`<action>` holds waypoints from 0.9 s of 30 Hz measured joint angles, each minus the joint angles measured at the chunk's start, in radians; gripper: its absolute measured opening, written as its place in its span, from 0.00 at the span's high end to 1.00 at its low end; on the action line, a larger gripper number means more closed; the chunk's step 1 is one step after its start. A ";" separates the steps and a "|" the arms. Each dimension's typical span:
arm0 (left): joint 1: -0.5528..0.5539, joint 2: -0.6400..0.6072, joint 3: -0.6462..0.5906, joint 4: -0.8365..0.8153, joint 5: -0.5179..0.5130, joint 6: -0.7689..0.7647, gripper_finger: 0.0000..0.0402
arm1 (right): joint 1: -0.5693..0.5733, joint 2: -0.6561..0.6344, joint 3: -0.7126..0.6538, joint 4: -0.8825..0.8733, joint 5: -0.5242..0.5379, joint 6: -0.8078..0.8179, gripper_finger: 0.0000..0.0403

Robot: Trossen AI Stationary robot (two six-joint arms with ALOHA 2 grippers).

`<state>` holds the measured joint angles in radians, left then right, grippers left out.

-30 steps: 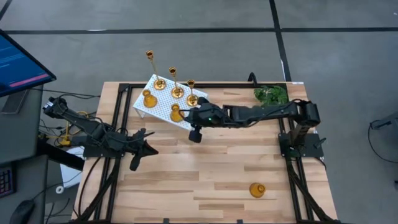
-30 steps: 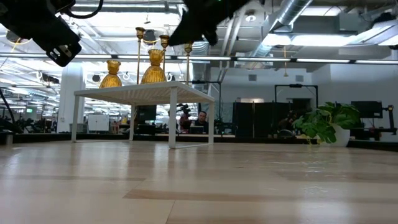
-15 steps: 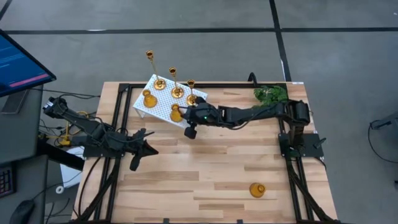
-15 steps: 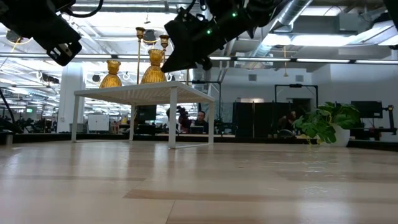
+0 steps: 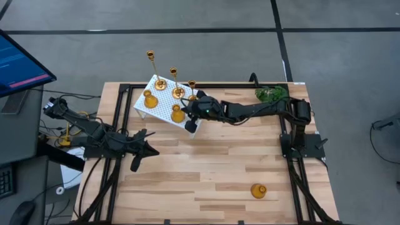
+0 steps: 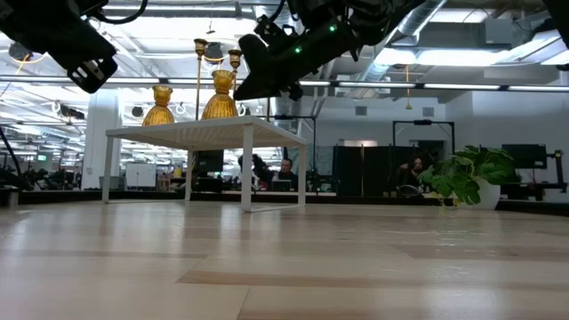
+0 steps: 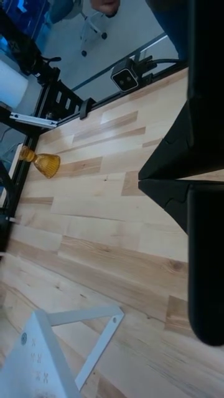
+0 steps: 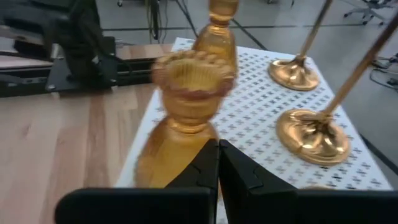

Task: Pick & Place candle stick holders
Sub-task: Put the top brown glass candle holder on the shelf aligned with the other brown glass candle holder

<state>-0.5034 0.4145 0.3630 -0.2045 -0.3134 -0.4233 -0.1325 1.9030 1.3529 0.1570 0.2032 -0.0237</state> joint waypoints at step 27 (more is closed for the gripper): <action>0.000 0.000 0.000 0.023 0.000 0.000 0.98 | 0.071 0.040 0.046 -0.157 0.038 0.051 1.00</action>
<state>-0.5035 0.4145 0.3626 -0.1817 -0.3134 -0.4233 -0.0619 1.9434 1.3987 0.0001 0.2417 0.0269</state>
